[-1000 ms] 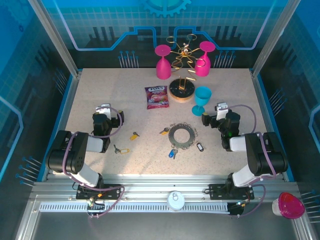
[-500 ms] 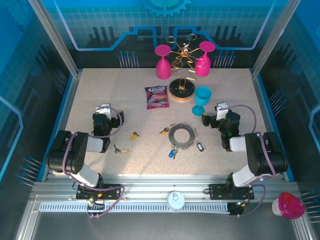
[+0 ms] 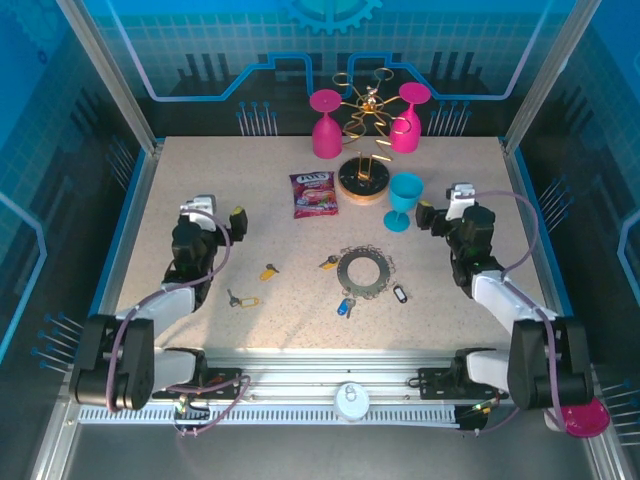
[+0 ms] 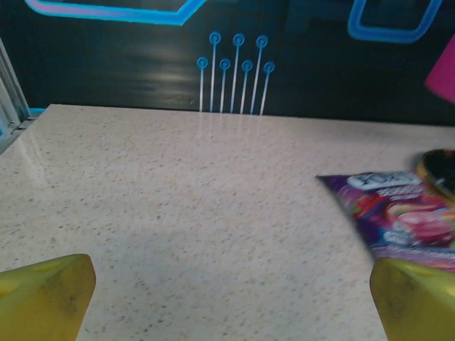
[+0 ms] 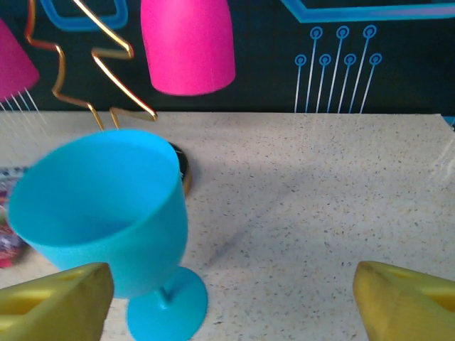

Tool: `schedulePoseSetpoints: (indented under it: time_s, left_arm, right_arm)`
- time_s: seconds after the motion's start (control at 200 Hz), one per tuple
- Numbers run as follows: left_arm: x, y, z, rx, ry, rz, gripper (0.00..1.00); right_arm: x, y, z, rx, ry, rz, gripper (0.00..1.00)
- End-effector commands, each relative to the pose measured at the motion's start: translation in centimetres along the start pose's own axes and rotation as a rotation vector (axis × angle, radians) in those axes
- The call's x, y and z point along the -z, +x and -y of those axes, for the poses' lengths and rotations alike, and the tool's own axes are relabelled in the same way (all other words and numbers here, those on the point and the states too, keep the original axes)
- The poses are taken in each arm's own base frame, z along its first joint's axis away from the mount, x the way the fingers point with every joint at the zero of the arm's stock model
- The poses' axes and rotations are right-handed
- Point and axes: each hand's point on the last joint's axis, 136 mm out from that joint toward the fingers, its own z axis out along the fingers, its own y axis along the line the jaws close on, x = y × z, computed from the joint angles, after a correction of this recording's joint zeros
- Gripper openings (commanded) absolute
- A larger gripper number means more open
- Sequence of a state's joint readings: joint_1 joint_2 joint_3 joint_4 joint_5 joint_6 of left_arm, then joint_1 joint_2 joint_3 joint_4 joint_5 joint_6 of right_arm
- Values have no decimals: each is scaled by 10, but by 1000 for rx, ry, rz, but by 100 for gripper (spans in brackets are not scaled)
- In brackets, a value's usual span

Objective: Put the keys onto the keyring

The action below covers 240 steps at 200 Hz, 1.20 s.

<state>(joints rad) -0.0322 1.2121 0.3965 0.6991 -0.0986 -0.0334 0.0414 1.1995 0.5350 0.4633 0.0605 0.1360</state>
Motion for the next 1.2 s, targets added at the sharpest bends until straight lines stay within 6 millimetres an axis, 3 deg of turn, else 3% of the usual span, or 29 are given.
schedulePoseSetpoints:
  time_s: [0.0, 0.125, 0.25, 0.5, 0.76, 0.991, 1.196]
  left_arm:
    - [6, 2, 16, 109, 74, -100, 99]
    - [14, 0, 37, 186, 177, -181, 98]
    - [26, 4, 72, 208, 292, -253, 95]
    - [59, 37, 153, 125, 397, -415, 93]
    - [83, 75, 208, 165, 399, -520, 90]
    - [93, 119, 234, 160, 317, -638, 90]
    - [88, 132, 241, 211, 293, -663, 90]
  right_arm:
    - [16, 29, -8, -173, 5, -158, 84]
    - [35, 40, -21, -309, -24, -248, 77]
    - [53, 56, -42, -346, -72, -388, 73]
    - [89, 87, -80, -292, -128, -575, 66]
    - [122, 129, -97, -342, -49, -746, 55]
    - [132, 153, -120, -394, -50, -827, 46]
    - [127, 178, -134, -403, -36, -898, 37]
